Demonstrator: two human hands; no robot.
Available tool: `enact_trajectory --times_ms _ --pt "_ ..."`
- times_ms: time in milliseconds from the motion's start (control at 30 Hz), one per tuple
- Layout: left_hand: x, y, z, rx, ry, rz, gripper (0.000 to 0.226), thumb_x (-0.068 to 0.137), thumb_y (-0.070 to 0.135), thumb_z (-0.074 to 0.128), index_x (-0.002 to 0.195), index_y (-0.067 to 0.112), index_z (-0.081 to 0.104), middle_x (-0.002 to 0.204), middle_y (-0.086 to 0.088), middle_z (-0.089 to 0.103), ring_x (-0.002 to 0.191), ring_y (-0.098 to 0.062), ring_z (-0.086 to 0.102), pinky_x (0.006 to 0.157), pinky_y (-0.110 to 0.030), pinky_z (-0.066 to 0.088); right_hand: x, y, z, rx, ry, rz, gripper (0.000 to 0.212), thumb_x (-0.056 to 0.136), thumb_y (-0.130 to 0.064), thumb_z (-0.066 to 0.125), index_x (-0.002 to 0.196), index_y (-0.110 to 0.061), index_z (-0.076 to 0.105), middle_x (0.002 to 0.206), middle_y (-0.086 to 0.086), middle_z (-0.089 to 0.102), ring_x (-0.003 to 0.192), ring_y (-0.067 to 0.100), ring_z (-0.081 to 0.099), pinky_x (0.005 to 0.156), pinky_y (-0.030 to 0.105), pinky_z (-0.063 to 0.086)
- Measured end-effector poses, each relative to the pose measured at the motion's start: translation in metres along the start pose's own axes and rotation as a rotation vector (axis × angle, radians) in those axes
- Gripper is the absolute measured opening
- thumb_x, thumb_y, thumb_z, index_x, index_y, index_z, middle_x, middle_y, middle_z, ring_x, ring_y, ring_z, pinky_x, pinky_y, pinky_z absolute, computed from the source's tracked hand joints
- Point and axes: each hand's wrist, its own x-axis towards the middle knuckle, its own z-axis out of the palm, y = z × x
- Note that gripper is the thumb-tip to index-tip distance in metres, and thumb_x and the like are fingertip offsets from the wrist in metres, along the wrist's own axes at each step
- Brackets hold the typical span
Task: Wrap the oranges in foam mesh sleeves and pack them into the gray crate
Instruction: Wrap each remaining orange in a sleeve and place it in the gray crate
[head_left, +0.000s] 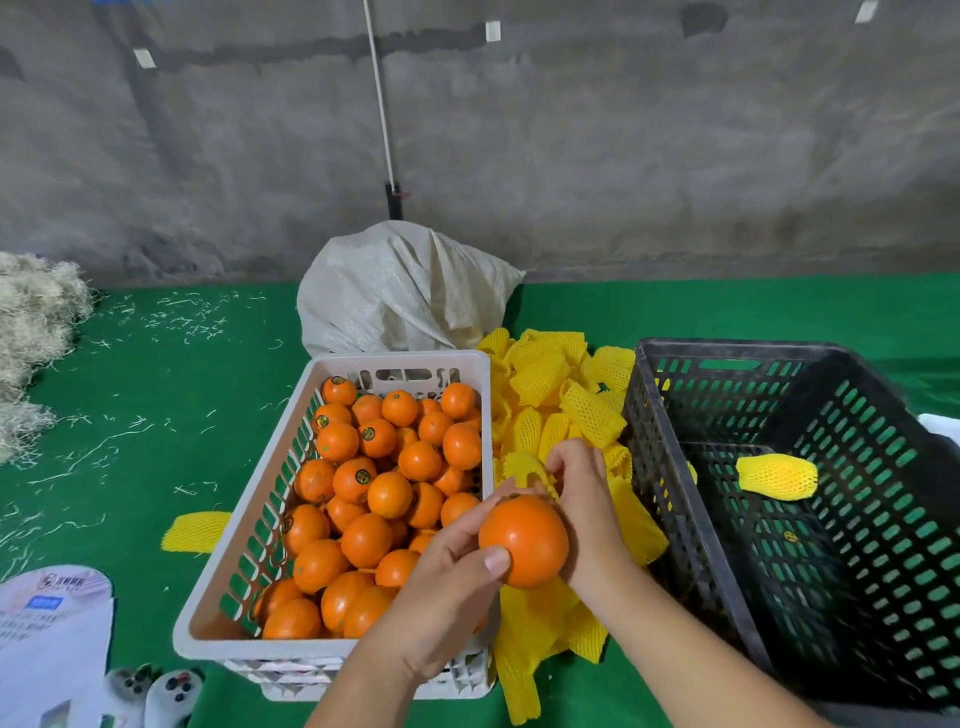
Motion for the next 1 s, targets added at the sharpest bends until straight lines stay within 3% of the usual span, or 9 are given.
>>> enact_trajectory --times_ms 67,133,233,367,500,667,800,900,1000 --pt "0.001 0.0 -0.004 -0.006 -0.004 0.013 0.087 0.073 0.052 0.093 0.143 0.011 0.064 0.148 -0.02 0.059 0.136 -0.036 0.058 0.104 -0.04 0.052 0.003 0.001 0.003 0.023 0.021 0.017 0.029 0.056 -0.051 0.056 0.075 -0.03 0.055 0.097 -0.005 0.051 0.091 0.017 0.053 0.082 0.037 0.046" --pt "0.004 -0.001 -0.006 0.013 0.002 0.025 0.079 0.078 0.052 0.09 0.141 0.01 0.066 0.144 -0.023 0.062 0.133 -0.036 0.06 0.105 -0.042 0.052 0.001 0.001 -0.001 0.095 -0.076 0.011 0.013 0.073 -0.033 0.067 0.084 -0.033 0.062 0.1 -0.01 0.058 0.092 0.007 0.056 0.085 0.034 0.05" --pt "0.01 -0.004 -0.01 0.119 0.088 0.037 0.073 0.078 0.056 0.088 0.136 0.015 0.071 0.138 -0.018 0.068 0.129 -0.034 0.064 0.104 -0.041 0.053 0.009 0.01 -0.011 0.134 -0.068 0.098 0.026 0.095 -0.007 0.068 0.093 -0.033 0.069 0.098 -0.015 0.07 0.095 0.001 0.064 0.087 0.026 0.053" --pt "0.015 -0.01 -0.011 0.25 0.271 0.09 0.067 0.063 0.066 0.092 0.121 0.04 0.074 0.124 -0.004 0.076 0.111 -0.019 0.074 0.085 -0.027 0.059 0.008 0.008 -0.018 0.217 -0.077 0.104 0.019 0.094 -0.011 0.072 0.097 -0.029 0.075 0.089 -0.017 0.075 0.086 0.003 0.069 0.077 0.02 0.053" --pt "0.019 -0.016 -0.003 0.31 0.439 0.203 0.065 0.065 0.055 0.088 0.116 0.051 0.048 0.12 -0.005 0.058 0.084 -0.004 0.066 0.075 -0.026 0.057 0.002 0.004 -0.018 0.173 -0.005 0.037 0.015 0.098 -0.013 0.067 0.1 -0.027 0.072 0.079 -0.019 0.07 0.07 0.0 0.061 0.062 0.013 0.042" --pt "0.022 -0.011 0.003 0.507 0.568 0.267 0.087 0.069 0.068 0.075 0.147 0.049 0.042 0.14 0.02 0.049 0.128 0.012 0.047 0.105 -0.024 0.044 -0.01 -0.007 -0.016 -0.011 -0.023 -0.196 0.014 0.102 -0.019 0.062 0.11 -0.025 0.071 0.093 -0.025 0.064 0.088 -0.003 0.06 0.072 0.01 0.043" --pt "0.023 -0.006 0.015 0.436 0.62 0.232 0.068 0.069 0.067 0.073 0.129 0.038 0.055 0.13 0.001 0.06 0.121 -0.013 0.06 0.1 -0.038 0.053 -0.017 -0.012 -0.009 -0.06 0.02 -0.344 0.019 0.102 -0.018 0.061 0.117 -0.021 0.071 0.109 -0.014 0.06 0.103 0.002 0.058 0.085 0.013 0.046" --pt "0.02 -0.003 0.022 0.136 0.565 0.133 0.047 0.088 0.04 0.077 0.128 0.028 0.054 0.125 -0.015 0.068 0.114 -0.032 0.069 0.1 -0.055 0.057 -0.015 -0.004 -0.009 -0.066 -0.03 -0.349 0.033 0.099 -0.018 0.065 0.132 -0.022 0.064 0.116 -0.015 0.052 0.105 -0.005 0.052 0.088 0.013 0.044" --pt "0.018 -0.002 0.022 -0.122 0.432 0.106 0.045 0.098 0.02 0.067 0.139 0.018 0.051 0.128 -0.022 0.068 0.116 -0.035 0.071 0.092 -0.047 0.063 -0.015 0.003 -0.008 -0.102 -0.059 -0.319 0.045 0.099 -0.028 0.066 0.142 -0.022 0.057 0.121 -0.015 0.048 0.102 -0.009 0.047 0.09 0.016 0.043"
